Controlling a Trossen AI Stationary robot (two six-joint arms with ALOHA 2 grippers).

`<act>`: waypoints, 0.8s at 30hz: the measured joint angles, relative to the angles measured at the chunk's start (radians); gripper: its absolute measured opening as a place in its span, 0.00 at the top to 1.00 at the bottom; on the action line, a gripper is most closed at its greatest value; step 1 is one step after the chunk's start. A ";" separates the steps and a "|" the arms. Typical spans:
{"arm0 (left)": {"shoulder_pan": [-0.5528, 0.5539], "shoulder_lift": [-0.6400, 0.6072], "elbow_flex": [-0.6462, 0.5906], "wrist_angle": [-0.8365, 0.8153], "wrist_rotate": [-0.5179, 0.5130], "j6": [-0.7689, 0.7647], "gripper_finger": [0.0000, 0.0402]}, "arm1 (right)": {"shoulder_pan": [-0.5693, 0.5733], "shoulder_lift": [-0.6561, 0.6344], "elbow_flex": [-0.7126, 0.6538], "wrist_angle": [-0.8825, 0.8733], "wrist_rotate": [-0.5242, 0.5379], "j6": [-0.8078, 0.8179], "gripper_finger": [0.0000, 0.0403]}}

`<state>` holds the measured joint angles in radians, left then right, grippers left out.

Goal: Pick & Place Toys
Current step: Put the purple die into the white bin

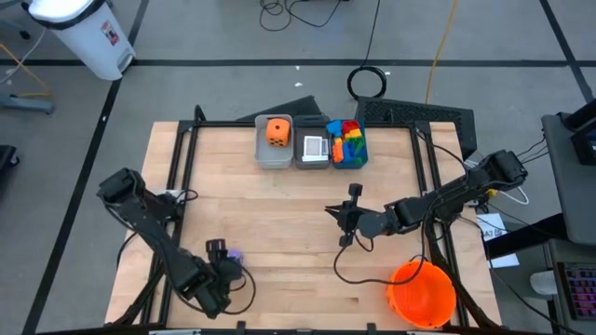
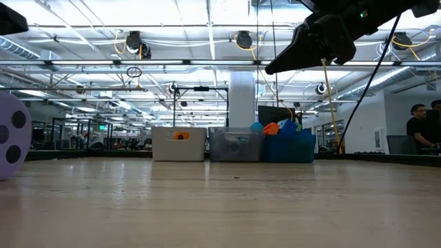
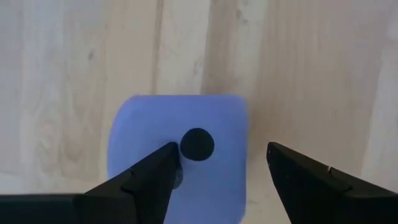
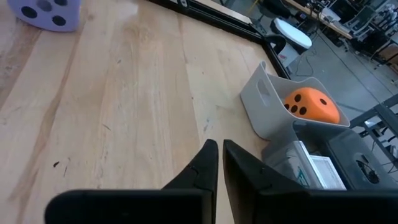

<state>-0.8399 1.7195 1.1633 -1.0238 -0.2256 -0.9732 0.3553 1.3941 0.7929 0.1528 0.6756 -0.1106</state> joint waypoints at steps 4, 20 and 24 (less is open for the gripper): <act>0.015 0.005 -0.007 -0.071 -0.109 0.001 0.37 | 0.000 0.000 0.000 0.000 0.000 0.017 0.96; 0.090 0.009 -0.011 -0.147 -0.190 0.056 0.41 | 0.000 0.000 0.000 0.000 -0.001 0.020 0.96; 0.101 0.007 -0.009 -0.149 -0.142 0.039 0.53 | 0.000 0.000 0.000 0.000 -0.001 0.019 0.96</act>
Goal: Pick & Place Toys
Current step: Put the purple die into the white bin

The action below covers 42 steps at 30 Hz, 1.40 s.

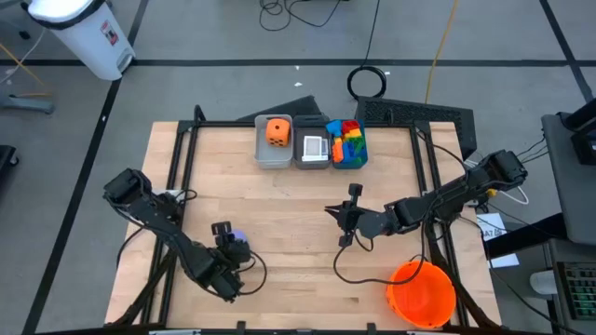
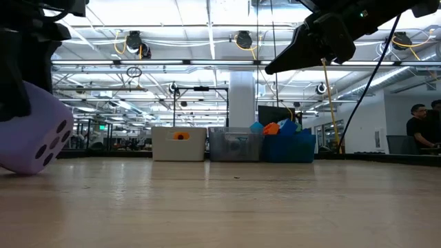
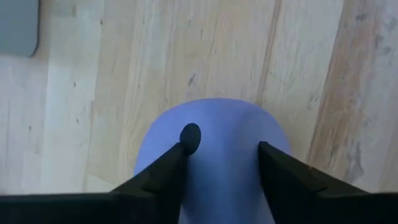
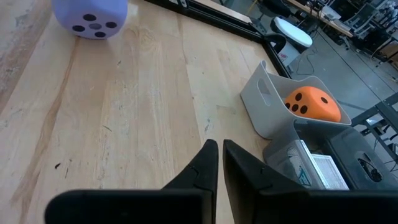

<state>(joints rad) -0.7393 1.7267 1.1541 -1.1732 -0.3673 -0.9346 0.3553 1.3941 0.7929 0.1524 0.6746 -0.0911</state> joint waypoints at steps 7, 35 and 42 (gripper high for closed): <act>0.000 0.000 0.002 0.003 0.012 0.005 0.62 | 0.000 0.000 0.000 0.000 0.000 0.000 0.96; 0.593 -0.442 -0.019 0.268 -0.693 0.735 0.72 | 0.007 0.000 0.000 0.000 -0.052 -0.001 0.96; 0.873 -0.557 -0.334 0.972 -0.393 1.060 0.75 | 0.006 0.000 0.000 0.004 -0.050 -0.013 0.96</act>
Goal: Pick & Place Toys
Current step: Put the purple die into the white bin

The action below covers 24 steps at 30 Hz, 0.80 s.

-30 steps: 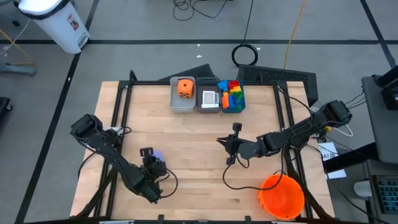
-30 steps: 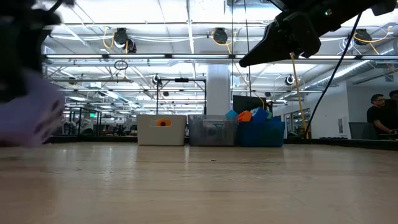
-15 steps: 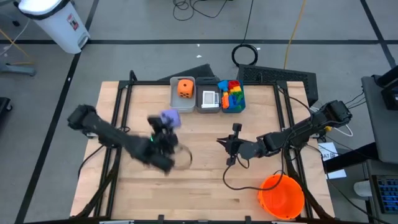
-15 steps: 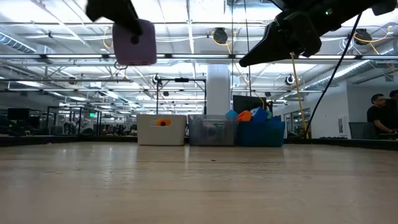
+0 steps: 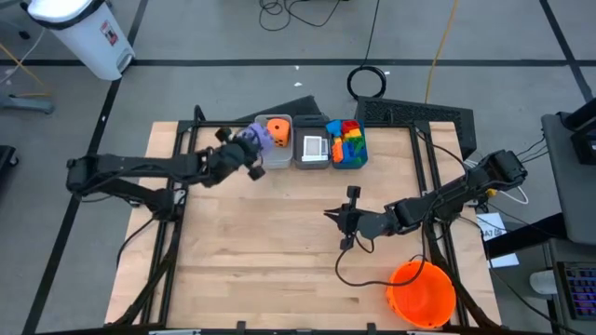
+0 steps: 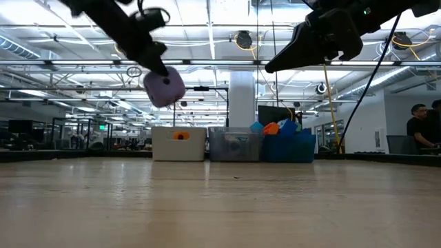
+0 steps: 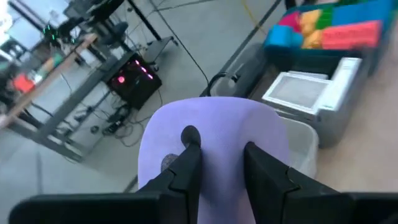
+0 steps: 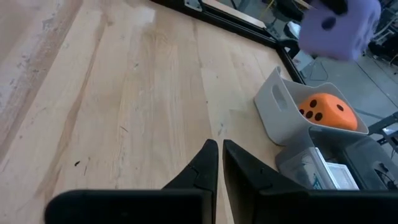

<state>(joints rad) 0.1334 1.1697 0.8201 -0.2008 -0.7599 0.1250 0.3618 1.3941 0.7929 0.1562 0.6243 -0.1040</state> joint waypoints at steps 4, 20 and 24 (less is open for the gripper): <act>0.113 0.043 -0.065 0.179 0.109 -0.020 0.75 | 0.000 0.000 0.000 0.005 0.001 -0.003 0.96; 0.211 0.285 -0.065 0.336 0.223 0.036 0.75 | -0.002 0.000 0.000 0.004 0.002 -0.014 0.96; 0.208 0.292 -0.064 0.337 0.228 0.031 0.75 | -0.002 0.000 0.000 0.004 0.002 -0.014 0.96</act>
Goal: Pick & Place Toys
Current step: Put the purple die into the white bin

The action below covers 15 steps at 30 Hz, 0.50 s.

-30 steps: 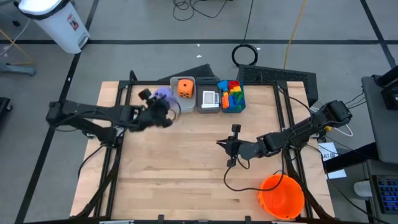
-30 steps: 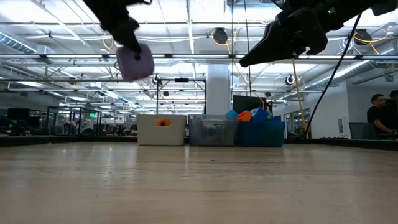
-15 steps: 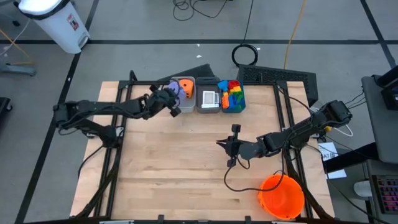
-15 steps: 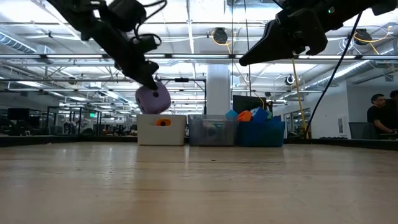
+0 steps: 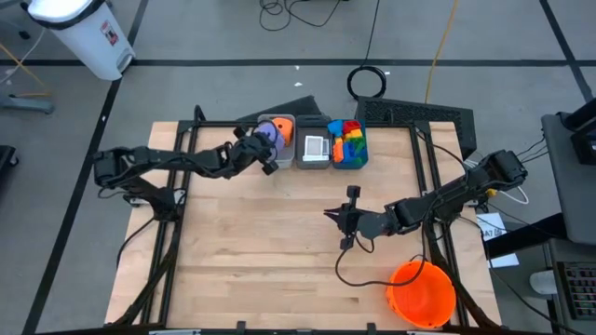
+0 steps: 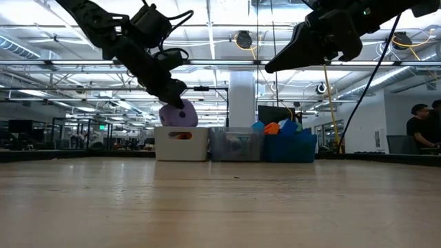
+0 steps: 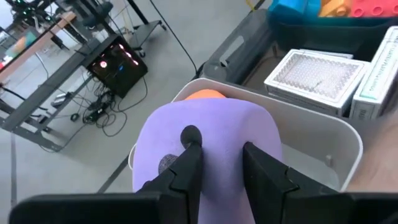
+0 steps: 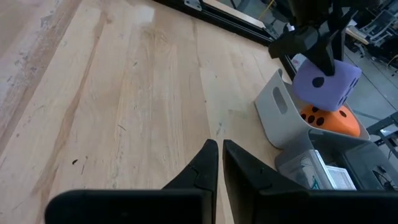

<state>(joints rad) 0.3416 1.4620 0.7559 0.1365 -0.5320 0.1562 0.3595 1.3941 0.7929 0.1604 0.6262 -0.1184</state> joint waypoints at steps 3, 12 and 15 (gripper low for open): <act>-0.021 -0.005 -0.002 -0.006 -0.009 0.002 0.75 | 0.000 0.000 0.000 0.000 0.000 0.000 0.96; -0.073 -0.004 -0.004 -0.021 0.028 0.177 0.75 | 0.000 0.000 0.000 0.000 0.000 -0.001 0.96; -0.076 -0.004 -0.005 -0.020 0.063 0.229 0.75 | 0.000 0.000 0.000 0.000 0.000 -0.001 0.96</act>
<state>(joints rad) 0.2661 1.4584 0.7509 0.1165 -0.4693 0.3850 0.3595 1.3941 0.7929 0.1604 0.6262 -0.1196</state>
